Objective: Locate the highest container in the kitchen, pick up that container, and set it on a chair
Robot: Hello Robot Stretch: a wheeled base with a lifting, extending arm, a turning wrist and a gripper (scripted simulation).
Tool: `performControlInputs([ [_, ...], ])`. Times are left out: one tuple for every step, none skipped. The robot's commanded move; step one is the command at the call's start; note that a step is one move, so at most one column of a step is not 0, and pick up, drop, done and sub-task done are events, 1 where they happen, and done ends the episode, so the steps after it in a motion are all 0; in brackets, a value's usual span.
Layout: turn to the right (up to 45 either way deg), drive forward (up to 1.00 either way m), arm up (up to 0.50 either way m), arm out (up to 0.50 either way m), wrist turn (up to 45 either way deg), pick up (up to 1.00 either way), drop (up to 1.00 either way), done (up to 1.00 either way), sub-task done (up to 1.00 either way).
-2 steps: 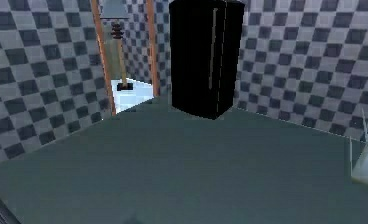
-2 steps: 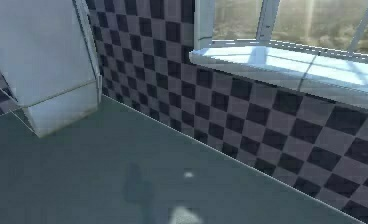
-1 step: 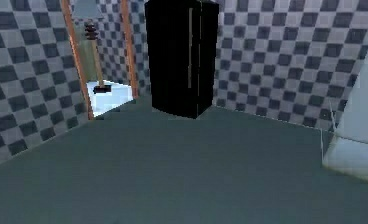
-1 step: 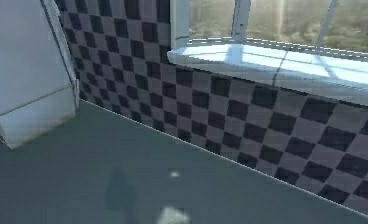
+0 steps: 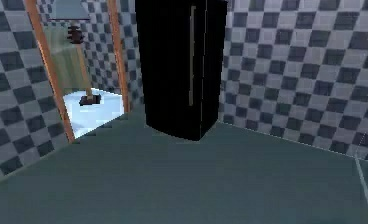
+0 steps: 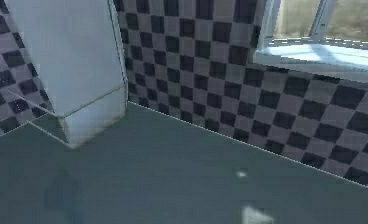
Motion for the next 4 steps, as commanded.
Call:
performControlInputs([
  [-45.0,0.00,0.00,0.00,0.0,0.00,0.00,0.00,0.00],
  [-9.0,0.00,0.00,0.00,0.0,0.00,0.00,0.00,0.00],
  [-3.0,0.00,0.00,0.00,0.0,0.00,0.00,0.00,0.00],
  [0.0,0.90,0.00,0.00,0.0,0.00,0.00,0.00,0.00],
])
